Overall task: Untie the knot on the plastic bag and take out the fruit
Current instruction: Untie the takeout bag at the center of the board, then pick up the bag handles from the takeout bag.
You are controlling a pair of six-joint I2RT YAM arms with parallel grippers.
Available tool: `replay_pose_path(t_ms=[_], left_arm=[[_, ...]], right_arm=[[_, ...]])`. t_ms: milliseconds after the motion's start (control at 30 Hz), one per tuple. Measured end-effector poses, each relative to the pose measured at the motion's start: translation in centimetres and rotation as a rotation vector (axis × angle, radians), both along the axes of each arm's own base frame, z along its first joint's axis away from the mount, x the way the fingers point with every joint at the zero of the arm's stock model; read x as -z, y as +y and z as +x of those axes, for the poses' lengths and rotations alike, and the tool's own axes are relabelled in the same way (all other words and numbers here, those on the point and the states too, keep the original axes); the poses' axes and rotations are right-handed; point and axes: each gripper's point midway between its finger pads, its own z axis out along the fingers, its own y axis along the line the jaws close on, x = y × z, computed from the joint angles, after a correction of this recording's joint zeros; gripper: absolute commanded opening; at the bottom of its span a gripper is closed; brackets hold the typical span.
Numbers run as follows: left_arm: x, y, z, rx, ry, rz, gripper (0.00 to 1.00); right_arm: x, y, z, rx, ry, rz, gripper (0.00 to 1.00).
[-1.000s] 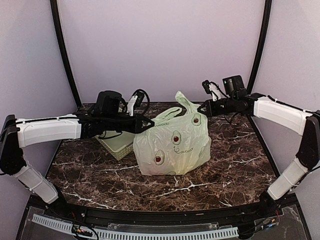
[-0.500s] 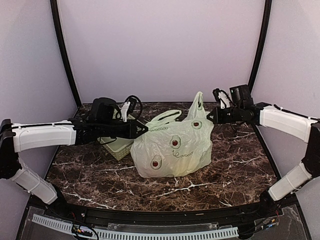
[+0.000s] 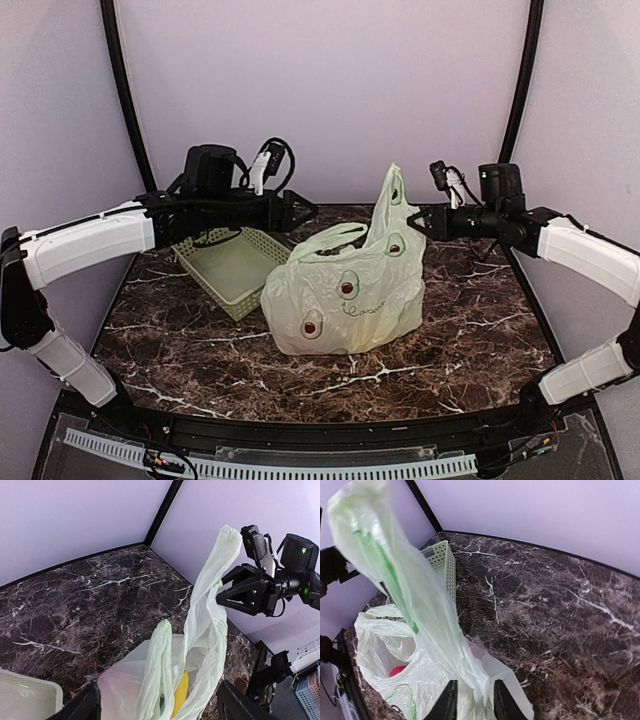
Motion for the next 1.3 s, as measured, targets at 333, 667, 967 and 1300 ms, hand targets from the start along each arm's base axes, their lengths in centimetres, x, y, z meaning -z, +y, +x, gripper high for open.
replay_pose_path(t_ms=[333,667,967,1300], left_arm=[[4.8,-5.2,3.1,0.115,0.111,0.084,0.88],[6.5,-6.6,3.8,0.155,0.161,0.127,0.86],[6.7,-6.8,4.2,0.159,0.158,0.146,0.80],[9.0,-6.8,4.5,0.154,0.202,0.198,0.44]], right_arm=[[-1.3,0.1,0.4,-0.016,-0.032,-0.023,0.88],[-2.7,1.0,4.3,0.006,-0.061,-0.069,0.87],[-0.4,2.1,7.6,0.002,0.006,-0.109,0.76],[-0.6,3.5,9.1,-0.039,0.015,-0.088,0.39]])
